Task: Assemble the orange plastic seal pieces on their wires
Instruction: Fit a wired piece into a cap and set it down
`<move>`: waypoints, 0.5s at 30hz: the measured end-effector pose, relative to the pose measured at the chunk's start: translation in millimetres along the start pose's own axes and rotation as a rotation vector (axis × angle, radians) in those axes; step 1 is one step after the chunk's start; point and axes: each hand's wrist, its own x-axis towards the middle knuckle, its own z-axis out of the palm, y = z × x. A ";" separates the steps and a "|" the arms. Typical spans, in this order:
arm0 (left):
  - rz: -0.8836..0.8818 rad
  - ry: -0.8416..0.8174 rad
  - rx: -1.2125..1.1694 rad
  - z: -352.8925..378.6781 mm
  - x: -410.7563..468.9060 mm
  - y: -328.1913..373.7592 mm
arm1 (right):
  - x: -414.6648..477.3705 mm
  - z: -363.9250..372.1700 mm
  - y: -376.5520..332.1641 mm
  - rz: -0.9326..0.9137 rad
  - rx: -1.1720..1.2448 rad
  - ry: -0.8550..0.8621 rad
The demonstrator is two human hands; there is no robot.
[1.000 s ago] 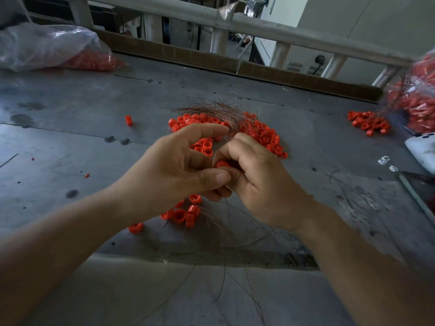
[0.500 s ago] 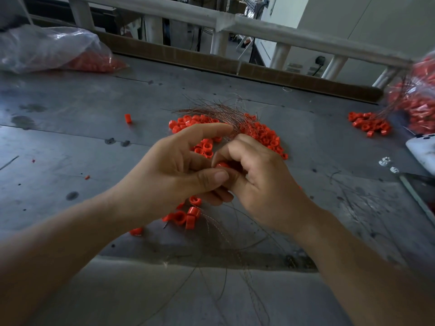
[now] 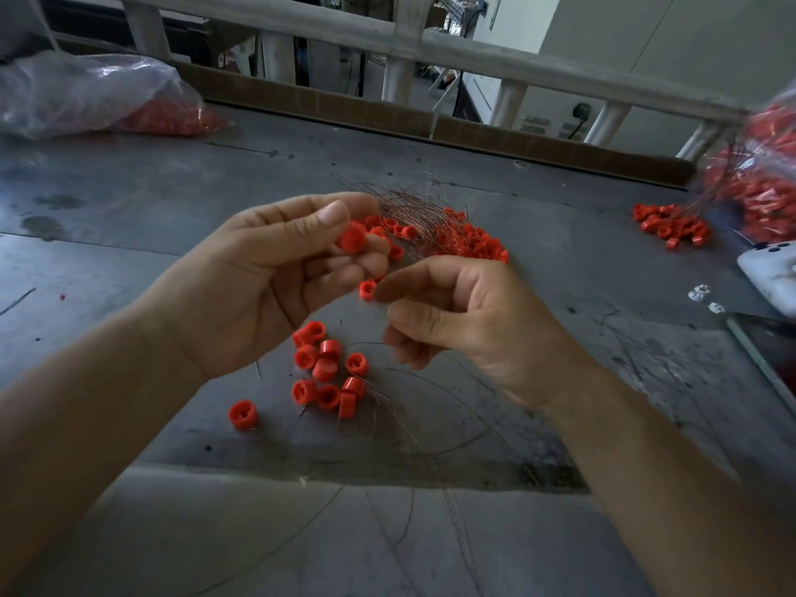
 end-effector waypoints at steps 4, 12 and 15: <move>0.016 0.006 -0.023 -1.6 -1.3 3.7 | -1.5 -4.3 -4.7 -0.029 0.019 0.065; 0.007 0.117 0.333 -3.0 -2.2 6.0 | -3.8 -13.6 -10.6 -0.083 -0.291 0.093; 0.032 0.198 0.338 -5.9 -0.6 10.9 | -4.3 -19.2 -9.8 -0.106 -0.408 0.106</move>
